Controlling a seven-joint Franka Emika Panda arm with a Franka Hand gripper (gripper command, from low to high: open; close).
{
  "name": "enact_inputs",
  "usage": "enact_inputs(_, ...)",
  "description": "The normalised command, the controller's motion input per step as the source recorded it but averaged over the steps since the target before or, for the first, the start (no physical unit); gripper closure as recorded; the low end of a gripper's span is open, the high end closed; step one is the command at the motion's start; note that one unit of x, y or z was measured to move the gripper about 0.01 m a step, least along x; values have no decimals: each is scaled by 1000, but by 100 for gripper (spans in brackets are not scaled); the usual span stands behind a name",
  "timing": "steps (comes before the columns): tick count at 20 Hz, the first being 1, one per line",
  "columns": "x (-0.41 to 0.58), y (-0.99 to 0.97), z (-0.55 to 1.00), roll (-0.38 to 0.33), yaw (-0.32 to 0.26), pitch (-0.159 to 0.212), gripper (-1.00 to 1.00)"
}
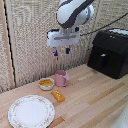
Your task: Carefully navigate your gripper to the air fryer's handle. Confidently seize the handle using your gripper. Gradually bring the handle toward yourself to access the air fryer.
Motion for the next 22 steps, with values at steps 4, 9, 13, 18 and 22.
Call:
enact_inputs(4,0,140,4,-107,-248,-23,-100)
enact_inputs(9,0,98,0,-121,-288,-25,-100)
enact_inputs(13,0,39,0,-149,-269,-40,-100)
enact_inputs(18,2,0,0,-216,-223,-57,-100)
enact_inputs(22,0,4,0,-294,-168,-63,-100)
